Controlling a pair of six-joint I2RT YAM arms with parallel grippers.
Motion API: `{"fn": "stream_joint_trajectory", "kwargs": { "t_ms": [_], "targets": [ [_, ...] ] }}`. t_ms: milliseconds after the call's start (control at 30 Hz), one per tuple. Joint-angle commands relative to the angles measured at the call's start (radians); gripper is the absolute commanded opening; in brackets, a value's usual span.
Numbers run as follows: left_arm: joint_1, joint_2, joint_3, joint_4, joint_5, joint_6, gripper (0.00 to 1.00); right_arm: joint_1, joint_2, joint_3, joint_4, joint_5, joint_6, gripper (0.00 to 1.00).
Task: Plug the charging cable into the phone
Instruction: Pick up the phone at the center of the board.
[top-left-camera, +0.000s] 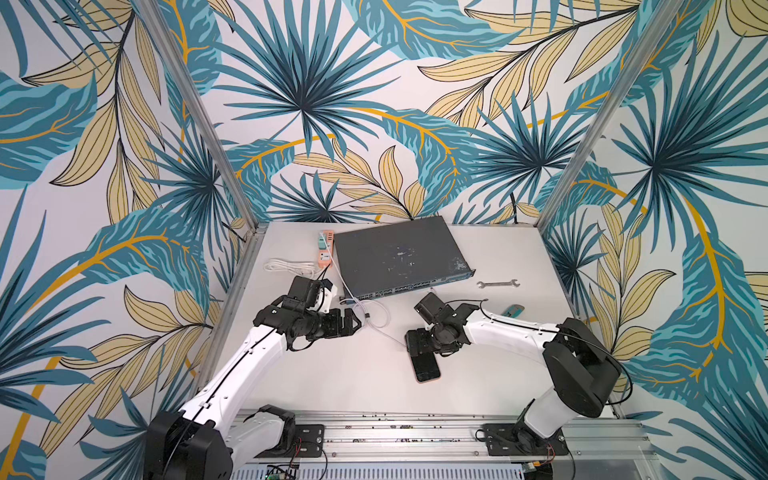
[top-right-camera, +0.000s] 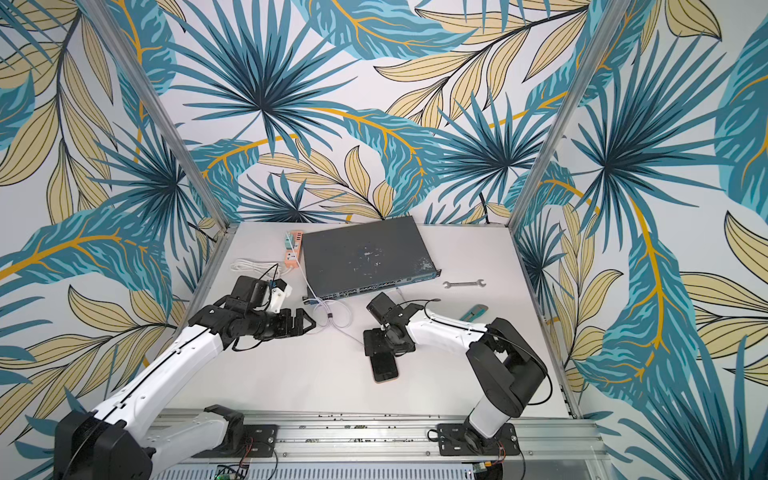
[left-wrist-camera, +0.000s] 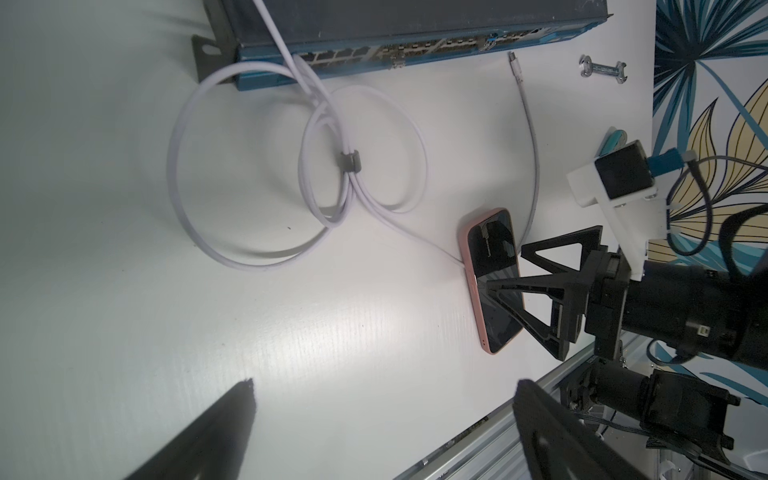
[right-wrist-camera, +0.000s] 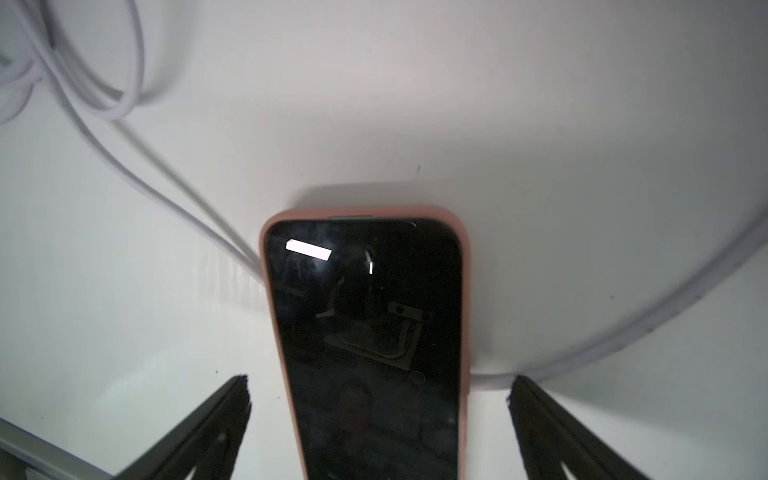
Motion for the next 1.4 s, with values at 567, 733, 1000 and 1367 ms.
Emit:
{"fn": "stream_joint_trajectory", "kwargs": {
  "t_ms": [567, 733, 1000, 1367],
  "targets": [
    [0.001, -0.025, -0.029, -0.008, -0.014, 0.012, 1.0, 0.07, 0.148, 0.067, -0.043, 0.064, 0.0, 1.0],
    [0.001, -0.025, -0.03, -0.007, -0.013, 0.009, 1.0, 0.069, 0.178, 0.059, -0.045, 0.093, 0.005, 0.99],
    [0.0, -0.029, -0.041, -0.008, -0.014, 0.002, 1.0, 0.084, 0.251, 0.144, -0.115, 0.191, -0.028, 0.93],
    [0.0, -0.045, -0.049, -0.009, -0.029, -0.013, 1.0, 0.085, 0.208, 0.194, -0.148, 0.266, -0.045, 0.59]
  ]
}}
